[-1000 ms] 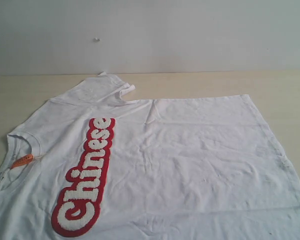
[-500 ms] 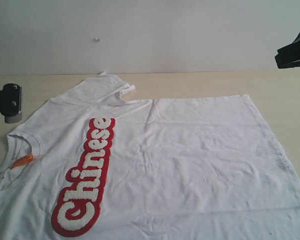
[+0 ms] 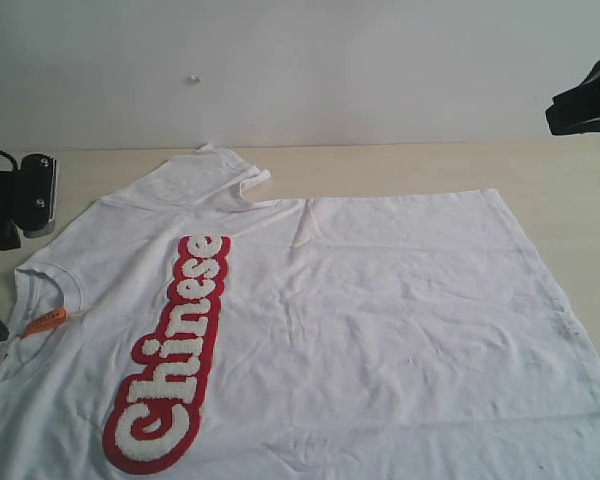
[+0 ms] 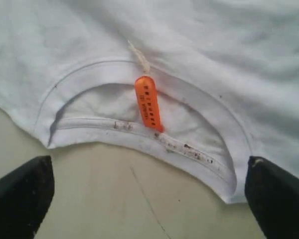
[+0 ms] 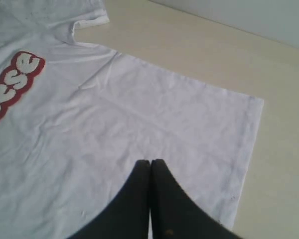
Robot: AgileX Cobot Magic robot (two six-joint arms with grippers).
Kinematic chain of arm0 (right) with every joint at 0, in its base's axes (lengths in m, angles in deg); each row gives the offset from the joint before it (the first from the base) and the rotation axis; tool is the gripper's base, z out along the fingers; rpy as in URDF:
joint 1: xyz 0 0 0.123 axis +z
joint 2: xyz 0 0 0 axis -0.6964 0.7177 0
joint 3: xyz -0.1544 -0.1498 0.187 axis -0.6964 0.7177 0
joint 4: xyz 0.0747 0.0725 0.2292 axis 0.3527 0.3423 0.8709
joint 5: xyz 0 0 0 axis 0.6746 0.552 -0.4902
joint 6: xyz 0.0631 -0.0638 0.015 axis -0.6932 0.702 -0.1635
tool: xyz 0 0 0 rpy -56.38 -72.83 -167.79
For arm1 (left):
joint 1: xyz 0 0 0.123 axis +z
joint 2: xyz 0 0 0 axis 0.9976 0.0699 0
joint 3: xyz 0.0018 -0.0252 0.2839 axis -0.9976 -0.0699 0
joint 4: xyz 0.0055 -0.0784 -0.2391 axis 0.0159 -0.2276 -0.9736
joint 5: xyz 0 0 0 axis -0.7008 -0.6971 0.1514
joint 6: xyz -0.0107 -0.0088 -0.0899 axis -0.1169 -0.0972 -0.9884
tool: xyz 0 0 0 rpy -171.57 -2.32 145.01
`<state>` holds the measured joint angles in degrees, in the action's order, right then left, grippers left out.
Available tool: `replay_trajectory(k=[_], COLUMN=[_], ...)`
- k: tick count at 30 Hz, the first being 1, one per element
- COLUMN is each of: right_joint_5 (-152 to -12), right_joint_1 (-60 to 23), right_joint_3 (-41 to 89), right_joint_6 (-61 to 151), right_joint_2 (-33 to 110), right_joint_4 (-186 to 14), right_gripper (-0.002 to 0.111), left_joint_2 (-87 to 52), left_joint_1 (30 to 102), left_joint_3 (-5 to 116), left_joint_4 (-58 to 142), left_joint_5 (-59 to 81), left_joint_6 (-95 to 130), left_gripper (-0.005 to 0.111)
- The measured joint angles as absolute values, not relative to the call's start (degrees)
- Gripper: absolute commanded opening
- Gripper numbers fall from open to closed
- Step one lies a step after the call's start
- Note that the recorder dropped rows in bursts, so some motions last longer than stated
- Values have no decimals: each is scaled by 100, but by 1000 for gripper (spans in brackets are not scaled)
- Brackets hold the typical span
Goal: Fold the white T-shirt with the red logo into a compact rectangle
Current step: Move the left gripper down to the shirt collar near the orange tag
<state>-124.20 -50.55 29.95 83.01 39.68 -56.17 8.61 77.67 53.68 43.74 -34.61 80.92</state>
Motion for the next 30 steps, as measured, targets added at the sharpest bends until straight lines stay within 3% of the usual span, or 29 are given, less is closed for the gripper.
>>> replay_trajectory(k=[30], right_joint_5=[-12454], right_joint_1=[-5055], right_joint_3=[2995], right_joint_6=[8301], right_joint_2=[3968], right_joint_4=[-5606], right_gripper=[0], left_joint_2=[2391], left_joint_1=[8403], left_joint_3=[5874], left_joint_4=[3910], left_joint_5=[-3714], left_joint_6=[10491], left_gripper=[104])
